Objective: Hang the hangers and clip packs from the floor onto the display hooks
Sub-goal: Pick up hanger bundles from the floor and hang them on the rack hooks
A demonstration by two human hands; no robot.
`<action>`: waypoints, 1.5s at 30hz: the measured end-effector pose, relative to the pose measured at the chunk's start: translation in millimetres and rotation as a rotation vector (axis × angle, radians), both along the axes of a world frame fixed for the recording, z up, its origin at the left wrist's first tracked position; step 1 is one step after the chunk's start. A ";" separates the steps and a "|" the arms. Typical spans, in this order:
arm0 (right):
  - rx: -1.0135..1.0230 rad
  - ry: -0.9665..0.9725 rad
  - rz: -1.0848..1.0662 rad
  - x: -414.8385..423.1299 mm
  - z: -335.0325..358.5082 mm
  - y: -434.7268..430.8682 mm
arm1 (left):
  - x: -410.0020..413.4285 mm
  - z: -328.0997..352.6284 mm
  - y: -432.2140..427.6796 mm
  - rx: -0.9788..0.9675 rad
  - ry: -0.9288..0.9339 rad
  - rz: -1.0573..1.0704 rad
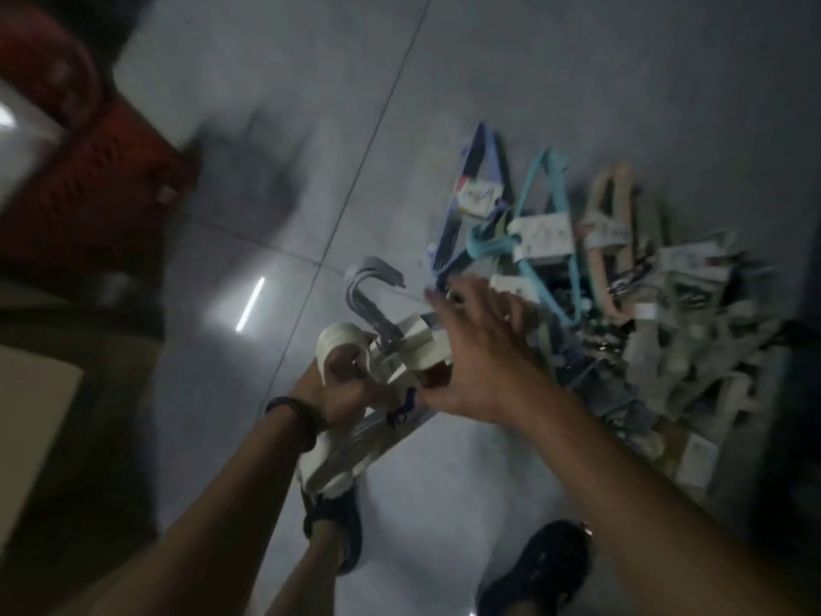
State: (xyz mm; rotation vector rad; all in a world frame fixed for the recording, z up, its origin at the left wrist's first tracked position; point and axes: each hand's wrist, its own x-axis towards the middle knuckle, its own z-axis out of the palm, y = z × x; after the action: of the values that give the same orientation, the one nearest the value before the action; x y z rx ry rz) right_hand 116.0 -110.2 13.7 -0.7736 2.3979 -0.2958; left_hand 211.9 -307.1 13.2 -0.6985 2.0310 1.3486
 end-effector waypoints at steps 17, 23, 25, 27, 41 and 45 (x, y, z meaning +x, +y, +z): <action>-0.762 -0.094 -1.037 -22.6 550.1 244.7 | -86.9 539.1 254.9 -0.660 0.797 0.143; -1.132 -0.194 -1.293 19.5 652.2 327.0 | -81.9 614.7 373.2 0.873 0.467 0.210; -1.192 -0.127 -1.317 32.8 676.8 353.2 | -85.3 638.9 404.6 0.901 0.545 0.179; -1.184 -0.021 -1.327 51.7 697.6 376.3 | -86.9 661.1 433.9 0.887 0.583 0.198; 0.157 1.321 -1.484 162.6 800.2 488.8 | -27.7 750.3 596.3 0.876 0.629 -0.619; 0.392 1.212 -1.654 215.5 823.7 510.3 | 9.9 759.4 630.0 0.889 0.596 -0.784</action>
State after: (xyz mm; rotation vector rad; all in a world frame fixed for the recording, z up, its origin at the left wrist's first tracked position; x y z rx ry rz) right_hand 331.5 400.1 837.4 1.8774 3.3225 0.1317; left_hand 221.8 323.0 772.6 0.8805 1.5034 1.7896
